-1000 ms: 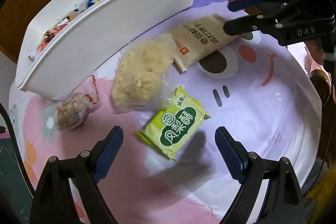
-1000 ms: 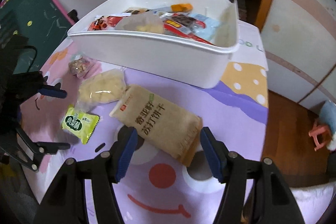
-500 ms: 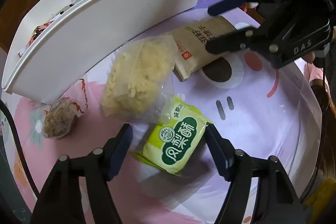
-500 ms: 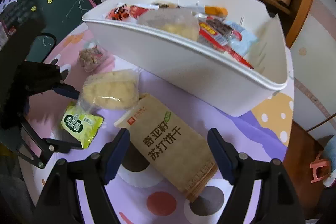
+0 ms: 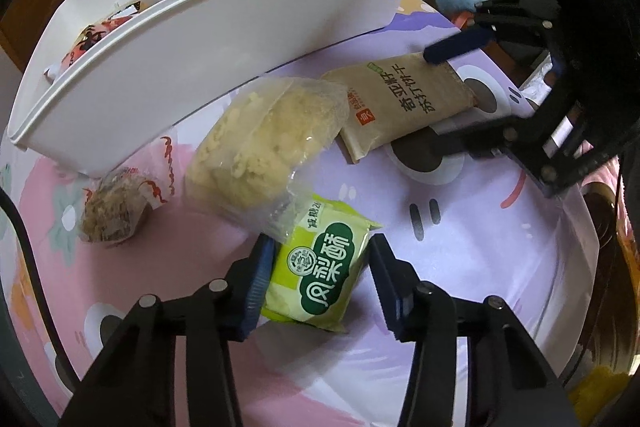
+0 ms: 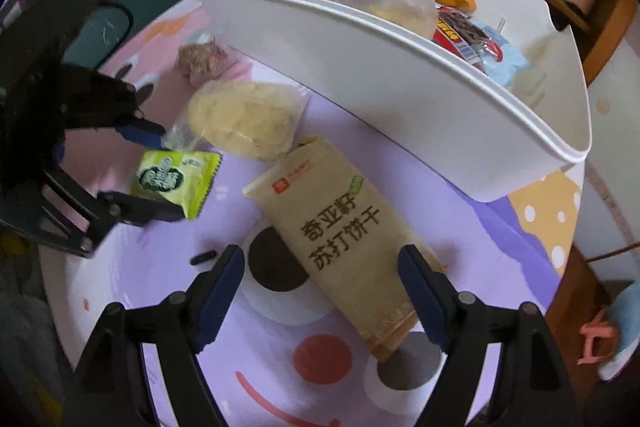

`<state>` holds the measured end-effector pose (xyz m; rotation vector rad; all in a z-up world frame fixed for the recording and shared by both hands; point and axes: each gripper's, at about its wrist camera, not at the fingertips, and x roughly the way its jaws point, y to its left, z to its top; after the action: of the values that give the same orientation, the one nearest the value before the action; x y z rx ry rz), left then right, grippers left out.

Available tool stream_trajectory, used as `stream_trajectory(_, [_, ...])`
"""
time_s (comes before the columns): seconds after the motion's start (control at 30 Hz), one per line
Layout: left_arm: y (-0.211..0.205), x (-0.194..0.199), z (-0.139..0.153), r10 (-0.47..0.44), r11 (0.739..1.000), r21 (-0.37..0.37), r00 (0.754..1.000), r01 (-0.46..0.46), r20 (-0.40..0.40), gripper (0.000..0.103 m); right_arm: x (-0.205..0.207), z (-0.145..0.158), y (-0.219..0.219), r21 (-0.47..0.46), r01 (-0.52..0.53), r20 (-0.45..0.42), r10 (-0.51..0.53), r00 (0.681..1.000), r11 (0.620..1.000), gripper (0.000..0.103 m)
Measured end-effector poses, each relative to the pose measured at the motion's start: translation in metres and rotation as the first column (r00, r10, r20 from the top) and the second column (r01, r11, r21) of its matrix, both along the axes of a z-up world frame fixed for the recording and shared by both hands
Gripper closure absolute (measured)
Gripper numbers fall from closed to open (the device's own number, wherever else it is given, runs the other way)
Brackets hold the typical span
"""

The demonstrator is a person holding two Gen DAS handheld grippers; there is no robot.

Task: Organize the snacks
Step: 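Lower left tool onto green pastry pack while right tool reaches brown cracker bag, then grasp green pastry pack with left tool while right tool grasps cracker bag, lift both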

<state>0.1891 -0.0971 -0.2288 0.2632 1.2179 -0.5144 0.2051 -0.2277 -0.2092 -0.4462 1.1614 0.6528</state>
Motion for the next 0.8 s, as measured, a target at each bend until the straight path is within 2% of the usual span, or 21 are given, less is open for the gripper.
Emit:
stream_trajectory(0.07, [0.003, -0.001, 0.000, 0.006, 1.000, -0.003, 1.000, -0.006, -0.002, 0.056, 0.005, 0.002, -0.001, 0.003, -0.001, 0.012, 0.001, 1.000, 1.000, 0.023])
stream_trajectory(0.23, [0.011, -0.004, 0.001, 0.029, 0.999, -0.037, 0.999, -0.030, -0.027, 0.056, 0.019, -0.001, 0.005, 0.011, -0.049, -0.025, 0.049, 0.998, 0.999, 0.023])
stream_trajectory(0.37, [0.020, -0.001, 0.002, 0.052, 0.996, -0.074, 0.997, -0.055, -0.049, 0.058, 0.020, -0.010, 0.011, -0.031, -0.098, -0.043, 0.097, 0.994, 0.995, 0.023])
stream_trajectory(0.47, [0.023, 0.000, 0.003, 0.055, 0.995, -0.080, 0.997, -0.059, -0.054, 0.058, 0.018, -0.019, 0.013, -0.056, -0.131, -0.088, 0.126, 0.988, 0.990, 0.022])
stream_trajectory(0.53, [0.024, 0.001, 0.003, 0.050, 0.996, -0.076, 0.997, -0.054, -0.051, 0.058, 0.012, -0.019, 0.013, -0.076, -0.147, -0.074, 0.141, 0.987, 0.986, 0.023])
stream_trajectory(0.8, [0.012, -0.004, 0.004, 0.051, 0.998, -0.044, 0.998, -0.052, -0.029, 0.058, 0.007, -0.019, 0.007, -0.084, -0.033, -0.069, 0.027, 0.997, 0.996, 0.024])
